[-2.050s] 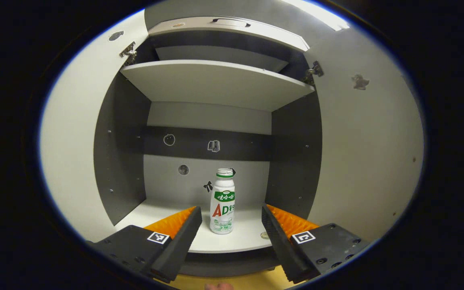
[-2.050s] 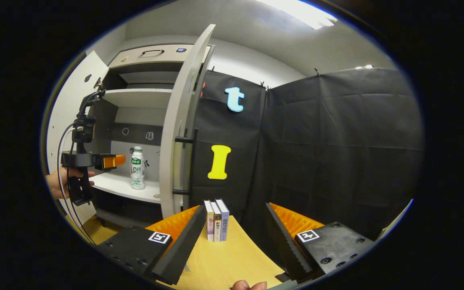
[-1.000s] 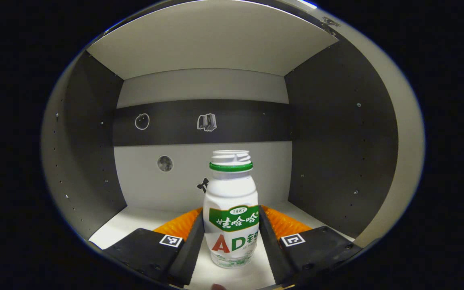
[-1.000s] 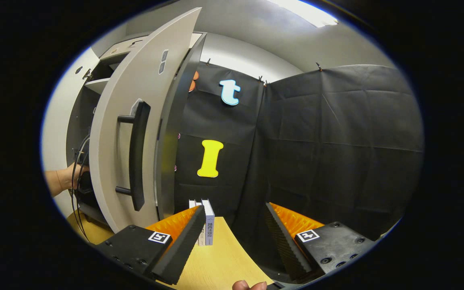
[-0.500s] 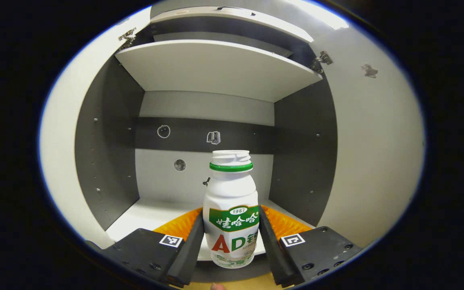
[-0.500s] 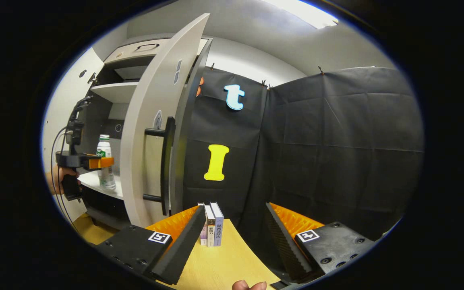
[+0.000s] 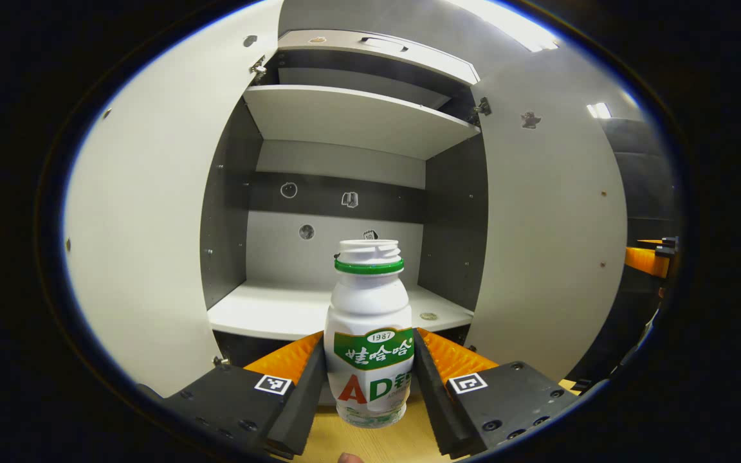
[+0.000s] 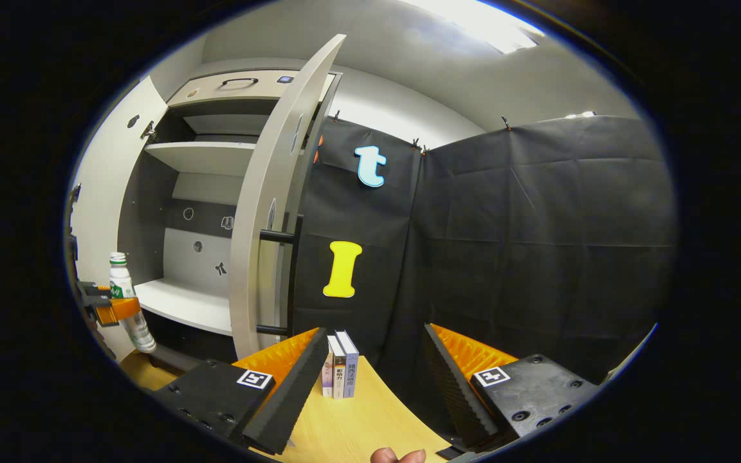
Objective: Grasp the bottle in the cabinet with the left hand and place it on the coaster, then close the right door with the right hand and the left door with the left hand.
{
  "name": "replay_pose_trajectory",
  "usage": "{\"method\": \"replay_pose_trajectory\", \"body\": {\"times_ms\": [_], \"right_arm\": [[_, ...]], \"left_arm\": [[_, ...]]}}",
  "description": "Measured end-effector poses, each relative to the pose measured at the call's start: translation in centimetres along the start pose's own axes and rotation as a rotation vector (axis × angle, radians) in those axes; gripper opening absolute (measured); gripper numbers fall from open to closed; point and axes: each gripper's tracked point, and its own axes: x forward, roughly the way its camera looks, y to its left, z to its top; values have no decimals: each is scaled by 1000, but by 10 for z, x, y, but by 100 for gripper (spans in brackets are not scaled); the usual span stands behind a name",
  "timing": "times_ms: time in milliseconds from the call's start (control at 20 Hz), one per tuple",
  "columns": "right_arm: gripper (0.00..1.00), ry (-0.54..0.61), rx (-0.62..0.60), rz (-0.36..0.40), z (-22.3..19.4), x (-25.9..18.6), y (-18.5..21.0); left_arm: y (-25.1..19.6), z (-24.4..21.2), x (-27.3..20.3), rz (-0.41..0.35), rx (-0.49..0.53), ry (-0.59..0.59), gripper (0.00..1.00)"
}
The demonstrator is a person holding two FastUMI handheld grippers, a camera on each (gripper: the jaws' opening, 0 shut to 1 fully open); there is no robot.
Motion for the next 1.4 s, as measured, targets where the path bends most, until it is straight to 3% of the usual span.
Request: {"method": "replay_pose_trajectory", "body": {"times_ms": [600, 950, 1400], "right_arm": [[97, -28, -2, -28, 1, -14, -1], [98, -28, -18, -59, -2, -12, -8], [98, -35, -44, -94, -1, -16, -17]], "left_arm": [[-62, -127, -90, -128, 60, -4, 74], [-73, -215, -115, -192, 73, 80, 74], [-69, -272, -131, -236, 77, 106, 75]]}}
